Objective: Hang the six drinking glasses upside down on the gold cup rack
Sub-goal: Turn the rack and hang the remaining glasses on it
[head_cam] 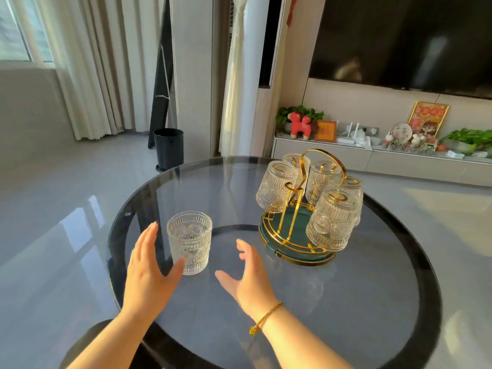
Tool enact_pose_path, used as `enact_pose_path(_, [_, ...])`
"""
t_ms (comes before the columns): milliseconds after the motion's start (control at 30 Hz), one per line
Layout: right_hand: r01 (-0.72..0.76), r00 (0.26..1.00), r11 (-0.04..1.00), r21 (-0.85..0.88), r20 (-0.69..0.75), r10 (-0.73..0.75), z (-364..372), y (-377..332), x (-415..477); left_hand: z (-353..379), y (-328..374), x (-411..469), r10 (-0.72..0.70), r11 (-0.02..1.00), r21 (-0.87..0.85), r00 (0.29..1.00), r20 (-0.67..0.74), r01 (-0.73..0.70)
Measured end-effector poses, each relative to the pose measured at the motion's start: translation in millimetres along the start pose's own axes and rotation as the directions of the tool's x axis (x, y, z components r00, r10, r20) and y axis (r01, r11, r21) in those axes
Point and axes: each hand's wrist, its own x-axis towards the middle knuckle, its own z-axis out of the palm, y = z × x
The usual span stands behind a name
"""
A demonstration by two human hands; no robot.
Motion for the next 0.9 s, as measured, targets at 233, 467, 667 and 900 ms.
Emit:
enact_pose_path(233, [-0.025,0.99,0.994,-0.105,0.134,0.039,37,-6,24,16,-37,13,-0.012,0.926,0.363,0.954,0.301,-0.103])
enact_pose_path(467, [0.014,0.999,0.994,-0.108,0.052,-0.009,52,-10,47,21,-39,13,-0.008,0.85,0.497,0.938,0.347,-0.177])
enact_pose_path(667, [-0.052,0.998,0.999,0.005,0.042,0.051,53,-5,50,19,-33,14,-0.037,0.839,0.516,0.927,0.373,-0.175])
enact_pose_path(900, [-0.108,0.993,0.95,0.292,0.067,0.092,36,-6,39,20,-34,14,-0.072,0.811,0.554,0.908,0.414,-0.189])
